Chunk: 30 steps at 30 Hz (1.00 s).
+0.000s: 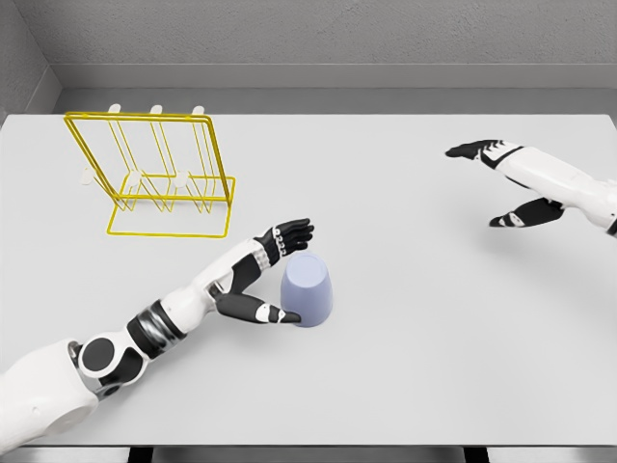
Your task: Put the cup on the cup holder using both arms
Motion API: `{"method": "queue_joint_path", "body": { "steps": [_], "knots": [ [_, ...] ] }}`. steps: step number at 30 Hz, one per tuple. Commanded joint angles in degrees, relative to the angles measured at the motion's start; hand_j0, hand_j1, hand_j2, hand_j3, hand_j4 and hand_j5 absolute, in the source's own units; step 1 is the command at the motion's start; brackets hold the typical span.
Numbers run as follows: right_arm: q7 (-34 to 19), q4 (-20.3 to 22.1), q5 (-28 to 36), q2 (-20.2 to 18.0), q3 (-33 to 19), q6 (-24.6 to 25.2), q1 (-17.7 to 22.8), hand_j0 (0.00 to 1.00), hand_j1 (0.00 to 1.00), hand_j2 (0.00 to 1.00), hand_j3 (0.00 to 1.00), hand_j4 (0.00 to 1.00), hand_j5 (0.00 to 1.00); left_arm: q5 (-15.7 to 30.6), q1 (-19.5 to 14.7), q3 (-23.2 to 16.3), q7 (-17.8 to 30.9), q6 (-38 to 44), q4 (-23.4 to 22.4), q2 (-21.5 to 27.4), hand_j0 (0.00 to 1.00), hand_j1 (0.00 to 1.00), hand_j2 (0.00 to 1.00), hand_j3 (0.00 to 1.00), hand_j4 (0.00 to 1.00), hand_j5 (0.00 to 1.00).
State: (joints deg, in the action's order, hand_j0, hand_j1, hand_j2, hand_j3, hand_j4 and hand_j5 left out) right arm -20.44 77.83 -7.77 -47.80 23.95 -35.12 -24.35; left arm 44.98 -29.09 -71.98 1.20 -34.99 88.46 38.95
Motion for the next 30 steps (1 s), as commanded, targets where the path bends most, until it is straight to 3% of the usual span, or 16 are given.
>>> {"method": "queue_joint_path", "body": {
  "steps": [1, 30],
  "knots": [
    [-0.04, -0.39, 0.48, -0.10, -1.62, 0.12, 0.00, 1.00, 1.00, 1.00, 1.00, 1.00, 1.00, 0.11, -0.09, -0.44, 0.03, -0.01, -0.04, -0.28, 1.00, 1.00, 1.00, 1.00, 1.00, 1.00],
    [-0.04, -0.48, 0.48, -0.10, -1.62, 0.12, 0.44, 1.00, 1.00, 1.00, 1.00, 1.00, 1.00, 2.30, -1.58, -2.64, 0.03, -0.01, -4.43, -3.44, 1.00, 1.00, 1.00, 1.00, 1.00, 1.00]
  ]
}}
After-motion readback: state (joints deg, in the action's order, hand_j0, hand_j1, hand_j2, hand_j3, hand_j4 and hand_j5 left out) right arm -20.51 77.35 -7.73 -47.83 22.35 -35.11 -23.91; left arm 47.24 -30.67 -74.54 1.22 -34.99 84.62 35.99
